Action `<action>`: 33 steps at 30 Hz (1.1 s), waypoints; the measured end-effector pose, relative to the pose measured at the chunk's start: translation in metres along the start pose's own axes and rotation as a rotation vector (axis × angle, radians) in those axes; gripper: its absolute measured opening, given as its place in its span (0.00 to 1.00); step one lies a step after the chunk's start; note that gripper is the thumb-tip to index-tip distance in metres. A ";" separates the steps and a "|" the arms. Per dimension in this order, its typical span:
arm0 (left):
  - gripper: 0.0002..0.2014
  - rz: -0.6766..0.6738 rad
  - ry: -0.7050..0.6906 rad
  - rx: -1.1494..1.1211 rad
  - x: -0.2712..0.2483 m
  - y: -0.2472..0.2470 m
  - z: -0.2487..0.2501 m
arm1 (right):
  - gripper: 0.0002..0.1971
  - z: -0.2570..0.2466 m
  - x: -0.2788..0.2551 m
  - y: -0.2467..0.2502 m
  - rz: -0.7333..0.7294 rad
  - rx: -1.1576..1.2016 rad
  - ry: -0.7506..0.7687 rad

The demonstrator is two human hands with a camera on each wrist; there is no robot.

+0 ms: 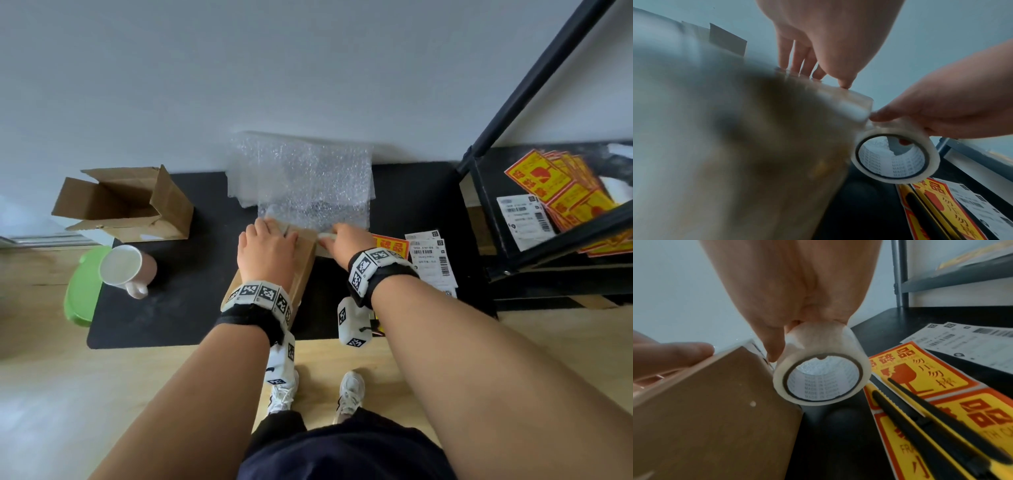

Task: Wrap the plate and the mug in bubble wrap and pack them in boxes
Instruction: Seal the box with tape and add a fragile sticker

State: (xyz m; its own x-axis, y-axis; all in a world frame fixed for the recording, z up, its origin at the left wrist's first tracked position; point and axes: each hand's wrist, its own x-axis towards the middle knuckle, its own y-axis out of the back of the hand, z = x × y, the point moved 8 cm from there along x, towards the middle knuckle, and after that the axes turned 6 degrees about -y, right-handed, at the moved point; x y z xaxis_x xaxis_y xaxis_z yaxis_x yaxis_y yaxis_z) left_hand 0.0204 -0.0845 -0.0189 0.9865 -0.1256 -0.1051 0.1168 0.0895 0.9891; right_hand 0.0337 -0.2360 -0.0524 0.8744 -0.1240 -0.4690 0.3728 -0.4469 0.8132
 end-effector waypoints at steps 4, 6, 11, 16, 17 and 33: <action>0.27 0.056 0.049 -0.108 -0.001 -0.003 0.002 | 0.22 -0.001 0.000 0.002 0.003 -0.027 0.003; 0.26 0.073 0.074 -0.151 -0.003 0.000 0.003 | 0.20 -0.001 -0.002 0.000 0.035 -0.038 0.017; 0.16 0.144 -0.192 -0.232 -0.006 0.015 0.022 | 0.13 0.004 -0.010 0.009 0.126 0.154 0.041; 0.10 0.248 -0.342 -0.356 -0.015 0.018 0.030 | 0.13 0.025 -0.026 0.031 0.332 0.292 -0.027; 0.08 0.244 -0.333 -0.363 -0.017 0.017 0.029 | 0.13 0.032 -0.030 0.033 0.363 0.299 -0.054; 0.11 0.262 -0.371 -0.413 -0.026 0.021 0.026 | 0.27 0.110 -0.060 -0.043 0.034 0.227 -0.498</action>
State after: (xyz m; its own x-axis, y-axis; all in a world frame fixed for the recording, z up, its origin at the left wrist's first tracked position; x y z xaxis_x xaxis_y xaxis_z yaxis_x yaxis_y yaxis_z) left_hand -0.0054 -0.1046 0.0077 0.8912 -0.3768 0.2525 -0.0161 0.5300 0.8478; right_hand -0.0688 -0.3064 -0.0971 0.6117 -0.5212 -0.5951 0.2228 -0.6083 0.7618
